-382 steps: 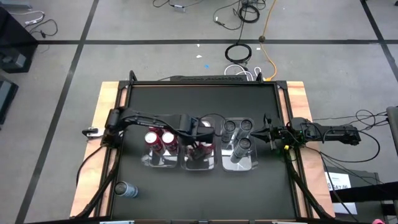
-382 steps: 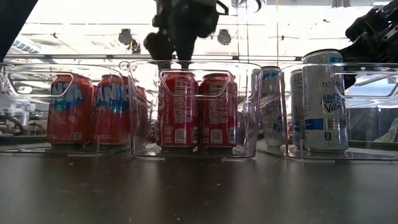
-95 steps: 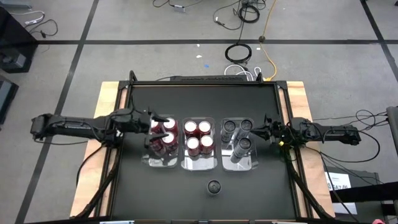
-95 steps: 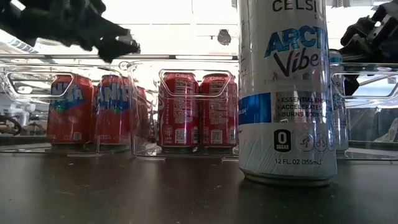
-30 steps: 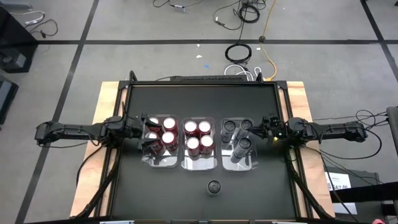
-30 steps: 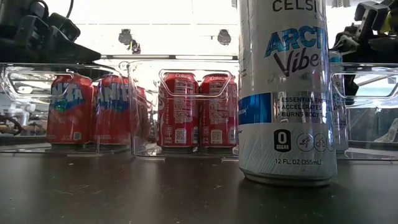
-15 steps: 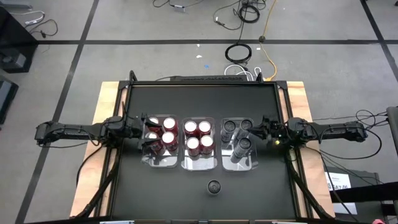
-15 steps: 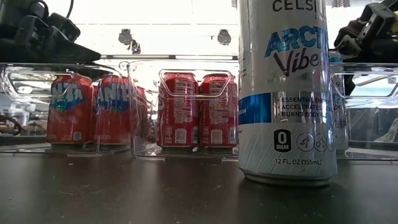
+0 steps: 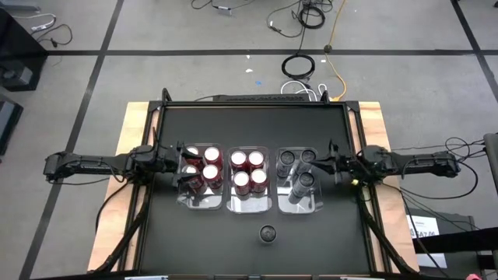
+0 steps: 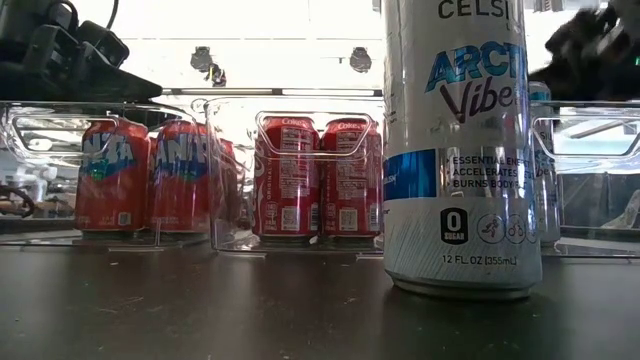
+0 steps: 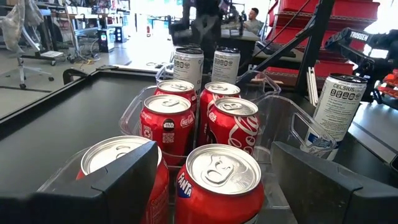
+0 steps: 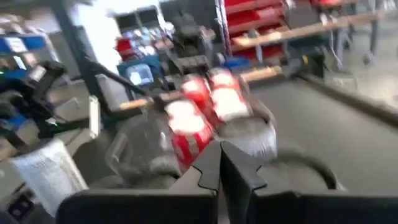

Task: Sort soda cans
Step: Put the white blue soda can into the right transparent bin

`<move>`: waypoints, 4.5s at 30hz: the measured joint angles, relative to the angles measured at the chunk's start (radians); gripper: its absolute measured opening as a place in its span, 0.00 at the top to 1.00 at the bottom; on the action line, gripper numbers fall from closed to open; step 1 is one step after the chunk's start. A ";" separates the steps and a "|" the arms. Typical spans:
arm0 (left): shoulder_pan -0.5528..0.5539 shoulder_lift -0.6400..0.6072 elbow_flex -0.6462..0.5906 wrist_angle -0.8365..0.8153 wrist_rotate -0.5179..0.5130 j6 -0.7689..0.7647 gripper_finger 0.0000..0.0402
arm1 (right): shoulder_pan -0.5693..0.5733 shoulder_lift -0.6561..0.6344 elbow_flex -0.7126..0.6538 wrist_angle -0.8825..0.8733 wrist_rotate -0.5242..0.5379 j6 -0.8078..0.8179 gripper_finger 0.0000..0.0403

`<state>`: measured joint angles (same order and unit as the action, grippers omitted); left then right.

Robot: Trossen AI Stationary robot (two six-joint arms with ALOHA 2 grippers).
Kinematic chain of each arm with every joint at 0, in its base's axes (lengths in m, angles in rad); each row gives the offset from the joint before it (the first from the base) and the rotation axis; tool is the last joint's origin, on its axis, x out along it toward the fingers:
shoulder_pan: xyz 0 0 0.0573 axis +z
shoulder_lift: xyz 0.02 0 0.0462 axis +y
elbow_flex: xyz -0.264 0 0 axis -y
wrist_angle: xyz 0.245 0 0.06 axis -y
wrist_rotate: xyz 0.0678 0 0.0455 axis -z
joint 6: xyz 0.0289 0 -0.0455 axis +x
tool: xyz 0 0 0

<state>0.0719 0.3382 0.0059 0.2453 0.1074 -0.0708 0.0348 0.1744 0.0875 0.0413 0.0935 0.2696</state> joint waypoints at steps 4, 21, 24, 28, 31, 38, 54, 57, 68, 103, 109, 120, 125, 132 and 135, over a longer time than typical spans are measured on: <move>0.000 0.000 0.000 0.000 0.000 0.000 0.20 | 0.010 0.029 0.140 -0.034 -0.013 -0.113 1.00; 0.000 0.000 0.000 0.000 0.000 0.000 0.20 | 0.256 0.964 1.130 -0.831 -0.010 0.051 1.00; 0.000 0.000 0.000 0.000 0.000 0.000 0.20 | 0.299 1.140 1.330 -1.014 -0.009 0.146 1.00; 0.000 0.000 0.000 0.000 0.000 0.000 0.20 | 0.348 1.341 1.568 -1.175 -0.007 0.242 1.00; 0.000 0.000 0.000 0.000 0.000 0.000 0.20 | 0.372 1.465 1.711 -1.236 -0.008 0.279 1.00; 0.000 0.000 0.000 0.000 0.000 0.000 0.20 | 0.387 1.646 1.899 -1.280 -0.016 0.364 1.00; 0.000 0.000 0.000 0.000 0.000 0.000 0.20 | 0.388 1.785 1.903 -1.174 -0.097 0.488 0.58; 0.000 0.000 0.000 0.000 0.000 0.000 0.20 | 0.388 1.783 1.903 -1.158 -0.097 0.481 0.49; 0.000 0.000 0.000 0.000 0.000 0.000 0.20 | 0.412 1.790 1.903 -1.140 -0.095 0.479 0.35; 0.000 0.000 0.000 -0.001 0.000 0.000 0.20 | 0.480 1.828 1.861 -1.113 0.012 0.346 0.36; 0.000 0.000 0.000 -0.002 0.000 0.000 0.20 | 0.480 1.827 1.824 -1.089 0.007 0.360 0.36; 0.000 0.000 0.000 -0.001 0.000 0.000 0.20 | 0.480 1.826 1.825 -1.086 0.005 0.383 0.36; 0.000 0.000 0.000 -0.001 0.000 0.000 0.20 | 0.472 1.826 1.829 -1.084 0.005 0.399 0.36; 0.000 0.000 0.000 -0.001 0.000 0.000 0.20 | 0.472 1.805 1.830 -1.078 0.005 0.425 0.36; 0.000 0.000 0.000 -0.001 0.000 0.000 0.20 | 0.469 1.793 1.830 -1.066 0.005 0.430 0.36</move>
<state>0.0715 0.3378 0.0055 0.2447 0.1078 -0.0708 0.5037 1.9673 1.9175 -1.0249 0.0983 0.6994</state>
